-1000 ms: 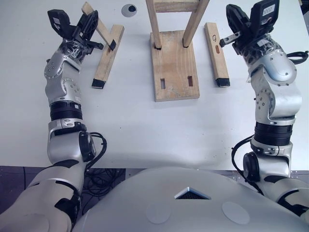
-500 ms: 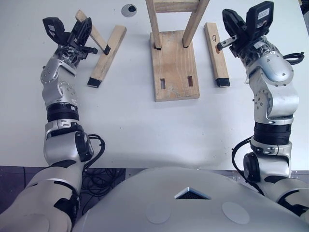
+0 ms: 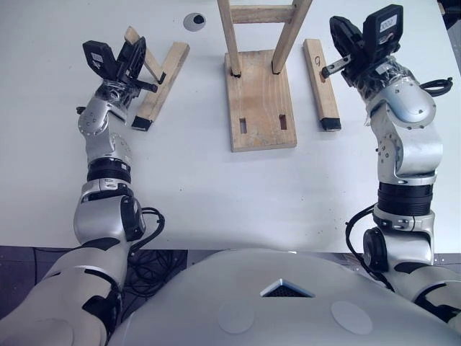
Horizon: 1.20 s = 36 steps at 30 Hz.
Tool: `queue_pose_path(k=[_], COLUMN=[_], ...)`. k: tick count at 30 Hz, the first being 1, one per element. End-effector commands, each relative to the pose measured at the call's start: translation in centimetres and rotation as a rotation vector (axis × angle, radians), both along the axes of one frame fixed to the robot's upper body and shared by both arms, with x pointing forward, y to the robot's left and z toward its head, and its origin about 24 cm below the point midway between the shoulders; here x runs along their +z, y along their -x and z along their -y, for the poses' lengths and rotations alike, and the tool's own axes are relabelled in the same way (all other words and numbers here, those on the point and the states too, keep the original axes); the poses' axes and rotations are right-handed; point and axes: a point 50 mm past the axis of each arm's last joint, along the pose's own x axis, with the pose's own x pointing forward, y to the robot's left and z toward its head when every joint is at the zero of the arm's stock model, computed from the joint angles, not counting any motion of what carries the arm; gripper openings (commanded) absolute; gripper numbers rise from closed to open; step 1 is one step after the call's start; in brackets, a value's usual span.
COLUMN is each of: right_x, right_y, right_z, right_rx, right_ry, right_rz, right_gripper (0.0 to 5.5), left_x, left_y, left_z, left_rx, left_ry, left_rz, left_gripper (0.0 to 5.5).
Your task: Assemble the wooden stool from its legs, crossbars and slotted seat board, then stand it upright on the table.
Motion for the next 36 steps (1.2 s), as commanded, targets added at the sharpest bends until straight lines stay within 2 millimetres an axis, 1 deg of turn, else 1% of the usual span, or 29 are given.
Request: queue_pose_path(k=[1,4,6,7,9,10,12,13,15,19,23,25,27,31,33,35,36], right_x=[-0.3,-0.4,-0.5,-0.5,-0.7,-0.9,-1.2,-1.3,-1.3,-1.1,-1.1,-1.1,-1.1,-1.2,-1.3,-1.3,-1.3], right_y=[0.1,0.3,0.4,0.5,0.8,0.9,1.3,1.4,1.4,1.1,1.2,1.2,1.1,1.1,1.1,1.1,1.1], right_z=[0.1,0.2,0.2,0.2,0.2,0.2,0.0,0.0,0.0,0.1,0.2,0.2,0.2,0.2,0.1,0.2,0.2], right_rx=[0.0,-0.009,-0.011,-0.014,-0.019,-0.019,-0.014,-0.013,-0.015,-0.016,-0.018,-0.019,-0.021,-0.023,-0.024,-0.027,-0.028], right_ry=[0.036,0.043,0.045,0.045,0.044,0.044,0.046,0.047,0.046,0.048,0.049,0.05,0.051,0.052,0.052,0.053,0.054], right_rz=[-0.01,-0.011,-0.011,-0.011,-0.014,-0.02,-0.032,-0.034,-0.034,-0.029,-0.028,-0.029,-0.031,-0.038,-0.039,-0.039,-0.039], right_gripper=[0.0,0.0,0.0,0.0,0.0,0.0,0.0,0.0,0.0,0.0,0.0,0.0,0.0,0.0,0.0,0.0,0.0], left_x=[-7.5,-5.3,-3.7,-2.7,-0.3,0.6,1.8,2.0,1.7,-0.2,-1.3,-1.7,-1.4,0.6,0.5,0.0,-0.3], left_y=[5.0,3.8,3.2,2.9,2.6,2.7,2.9,3.0,3.4,4.7,5.3,5.8,5.6,4.5,4.6,5.1,5.3], left_z=[0.6,0.3,-0.2,-0.6,-0.9,-1.0,-1.3,-1.3,-1.5,-2.2,-2.9,-2.8,-2.5,-2.2,-2.3,-2.4,-2.4], left_rx=[-0.104,-0.148,-0.137,-0.128,-0.117,-0.109,-0.085,-0.077,-0.079,-0.069,-0.04,-0.06,-0.072,-0.081,-0.083,-0.094,-0.102], left_ry=[-0.122,-0.193,-0.242,-0.279,-0.317,-0.32,-0.336,-0.341,-0.342,-0.293,-0.272,-0.27,-0.258,-0.249,-0.26,-0.258,-0.252], left_rz=[-0.389,-0.34,-0.343,-0.352,-0.37,-0.384,-0.415,-0.434,-0.492,-0.621,-0.678,-0.698,-0.681,-0.602,-0.616,-0.649,-0.664], left_gripper=[1.04,1.45,1.78,1.83,2.19,2.29,2.68,2.84,2.84,2.84,2.84,2.84,2.84,2.84,2.84,2.63,2.43])
